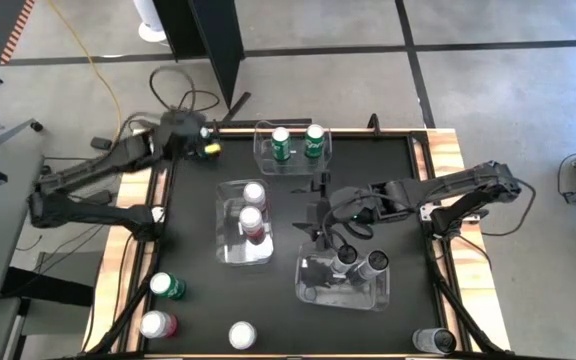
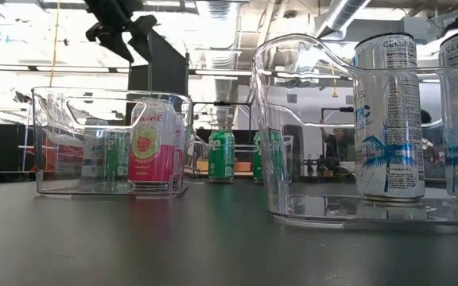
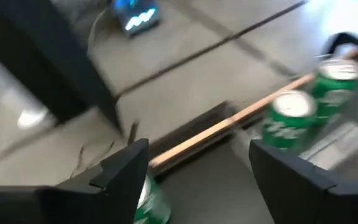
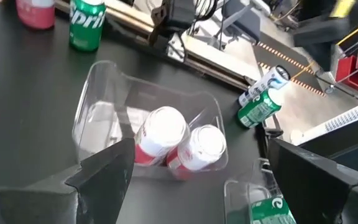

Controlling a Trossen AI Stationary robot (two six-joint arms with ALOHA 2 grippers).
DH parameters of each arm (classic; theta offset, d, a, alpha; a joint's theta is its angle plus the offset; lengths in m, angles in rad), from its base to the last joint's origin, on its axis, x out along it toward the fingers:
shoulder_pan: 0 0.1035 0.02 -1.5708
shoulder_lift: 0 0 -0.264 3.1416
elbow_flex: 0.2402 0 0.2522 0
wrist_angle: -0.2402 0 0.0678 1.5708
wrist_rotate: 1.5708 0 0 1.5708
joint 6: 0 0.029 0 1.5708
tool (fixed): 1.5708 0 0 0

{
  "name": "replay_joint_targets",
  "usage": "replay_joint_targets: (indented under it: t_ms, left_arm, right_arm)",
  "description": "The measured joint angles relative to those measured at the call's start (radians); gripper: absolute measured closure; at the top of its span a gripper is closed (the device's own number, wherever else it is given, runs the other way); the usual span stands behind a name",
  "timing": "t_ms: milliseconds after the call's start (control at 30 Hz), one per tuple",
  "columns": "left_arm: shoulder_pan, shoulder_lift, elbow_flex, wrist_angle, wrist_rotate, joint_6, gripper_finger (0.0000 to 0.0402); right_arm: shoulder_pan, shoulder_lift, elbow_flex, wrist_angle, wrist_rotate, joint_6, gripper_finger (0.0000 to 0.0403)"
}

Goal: Sort soda cans
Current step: Put the white soda can into the bottom transparent bin

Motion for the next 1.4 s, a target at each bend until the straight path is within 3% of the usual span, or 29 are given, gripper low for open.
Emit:
replay_joint_targets:
  t_ms: [100, 233, 400, 567, 1000, 1400]
  left_arm:
    - [0.093, 0.094, 0.119, -0.160, 0.018, -0.083, 0.0116]
    - [0.212, 0.206, 0.210, -0.243, 0.049, -0.115, 0.0115]
    - [0.383, 0.314, 0.264, -0.333, 0.151, -0.121, 0.0114]
    - [0.508, 0.371, 0.268, -0.429, 0.154, -0.139, 0.0114]
    - [0.541, 0.385, 0.250, -0.416, 0.220, -0.143, 0.0115]
    - [0.543, 0.407, 0.217, -0.381, 0.198, -0.189, 0.0115]
  right_arm:
    - [0.007, 0.000, 0.000, -0.029, 0.000, 0.005, 0.0023]
    - [0.018, 0.000, 0.000, -0.064, 0.000, 0.023, 0.0023]
    - [0.050, -0.005, 0.000, -0.093, 0.000, 0.037, 0.0023]
    - [0.081, -0.016, 0.000, -0.129, 0.004, 0.058, 0.0023]
    - [0.082, -0.091, -0.135, -0.035, 0.044, 0.058, 0.0023]
    - [0.085, -0.176, -0.300, 0.092, 0.044, 0.102, 0.0023]
